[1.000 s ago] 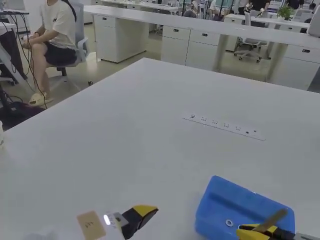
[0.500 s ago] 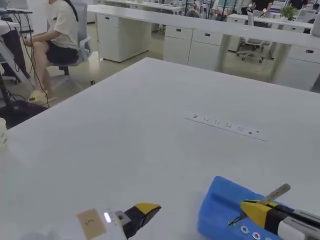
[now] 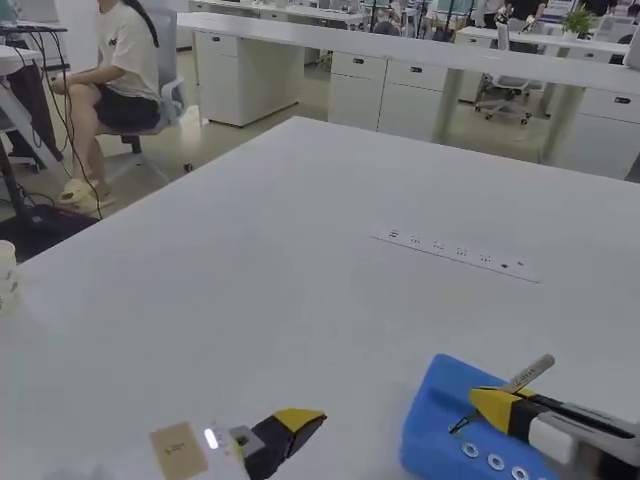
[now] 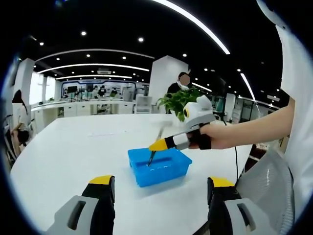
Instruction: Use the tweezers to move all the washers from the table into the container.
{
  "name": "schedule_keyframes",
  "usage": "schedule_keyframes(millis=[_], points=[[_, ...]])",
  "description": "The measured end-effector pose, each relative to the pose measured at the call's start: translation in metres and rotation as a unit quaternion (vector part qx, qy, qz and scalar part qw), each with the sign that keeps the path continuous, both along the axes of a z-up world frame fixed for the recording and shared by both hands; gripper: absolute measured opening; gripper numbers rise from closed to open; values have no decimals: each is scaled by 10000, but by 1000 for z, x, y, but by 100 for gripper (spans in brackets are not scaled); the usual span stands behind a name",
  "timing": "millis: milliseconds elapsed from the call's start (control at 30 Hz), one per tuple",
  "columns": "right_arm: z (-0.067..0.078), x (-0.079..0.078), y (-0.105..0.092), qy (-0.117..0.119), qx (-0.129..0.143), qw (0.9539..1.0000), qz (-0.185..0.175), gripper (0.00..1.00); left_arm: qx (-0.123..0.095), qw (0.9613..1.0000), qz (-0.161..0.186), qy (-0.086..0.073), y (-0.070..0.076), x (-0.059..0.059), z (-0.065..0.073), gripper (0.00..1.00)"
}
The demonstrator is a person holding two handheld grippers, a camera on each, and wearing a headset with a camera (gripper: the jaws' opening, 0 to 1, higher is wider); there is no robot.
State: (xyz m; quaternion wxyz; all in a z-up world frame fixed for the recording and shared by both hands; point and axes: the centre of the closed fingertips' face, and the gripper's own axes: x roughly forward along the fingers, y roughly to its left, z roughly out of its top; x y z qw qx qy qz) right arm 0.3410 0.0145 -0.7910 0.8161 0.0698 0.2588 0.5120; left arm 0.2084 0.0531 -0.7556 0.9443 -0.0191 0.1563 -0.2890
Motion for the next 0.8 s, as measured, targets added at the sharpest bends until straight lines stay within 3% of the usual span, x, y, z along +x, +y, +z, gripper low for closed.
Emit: schedule_keyframes(millis=[400, 600, 800], points=[[-22, 9, 8, -202, -368, 9990, 127, 3, -76, 10000, -44, 33, -2, 0, 1, 78], [-32, 13, 5, -239, -532, 9981, 202, 3, -141, 9999, 8, -55, -1, -1, 7, 77], [-33, 12, 4, -297, -591, 9975, 267, 3, -288, 9995, 117, -89, 5, -2, 12, 77]])
